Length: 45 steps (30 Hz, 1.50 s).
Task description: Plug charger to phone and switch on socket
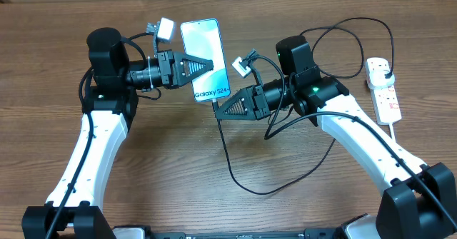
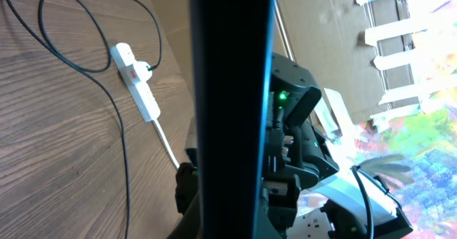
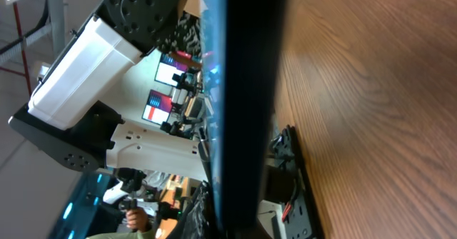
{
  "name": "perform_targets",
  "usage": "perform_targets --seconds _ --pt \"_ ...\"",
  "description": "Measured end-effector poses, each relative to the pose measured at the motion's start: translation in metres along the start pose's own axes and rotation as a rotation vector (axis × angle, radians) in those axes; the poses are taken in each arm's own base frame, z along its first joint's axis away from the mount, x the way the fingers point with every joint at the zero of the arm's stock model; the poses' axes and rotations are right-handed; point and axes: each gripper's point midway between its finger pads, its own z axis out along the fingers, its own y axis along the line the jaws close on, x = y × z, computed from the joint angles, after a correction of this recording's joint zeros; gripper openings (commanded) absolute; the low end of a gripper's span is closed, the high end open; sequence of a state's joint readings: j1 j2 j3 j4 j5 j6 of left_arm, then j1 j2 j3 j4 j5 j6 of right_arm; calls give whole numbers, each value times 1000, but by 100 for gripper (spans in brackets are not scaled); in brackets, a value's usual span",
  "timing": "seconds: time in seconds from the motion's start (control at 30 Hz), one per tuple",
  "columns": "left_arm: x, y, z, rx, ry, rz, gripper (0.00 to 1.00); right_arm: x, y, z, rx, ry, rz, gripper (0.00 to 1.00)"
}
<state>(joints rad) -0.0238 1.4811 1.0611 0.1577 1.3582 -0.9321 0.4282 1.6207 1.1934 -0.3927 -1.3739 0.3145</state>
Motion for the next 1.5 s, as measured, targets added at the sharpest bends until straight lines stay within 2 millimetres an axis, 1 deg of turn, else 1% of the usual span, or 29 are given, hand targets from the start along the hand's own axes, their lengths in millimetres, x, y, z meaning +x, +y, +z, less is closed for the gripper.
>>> perform_targets --seconds 0.27,0.93,1.33,1.5 --pt "-1 0 -5 3 -2 -1 4 1 -3 0 14 -2 20 4" --pt "-1 0 -3 3 0 0 4 0 -5 0 29 -8 19 4" --pt "-6 4 -3 -20 -31 23 4 0 -6 0 31 -8 19 4" --pt "-5 5 -1 -24 -28 15 4 0 -6 0 30 -8 19 4"
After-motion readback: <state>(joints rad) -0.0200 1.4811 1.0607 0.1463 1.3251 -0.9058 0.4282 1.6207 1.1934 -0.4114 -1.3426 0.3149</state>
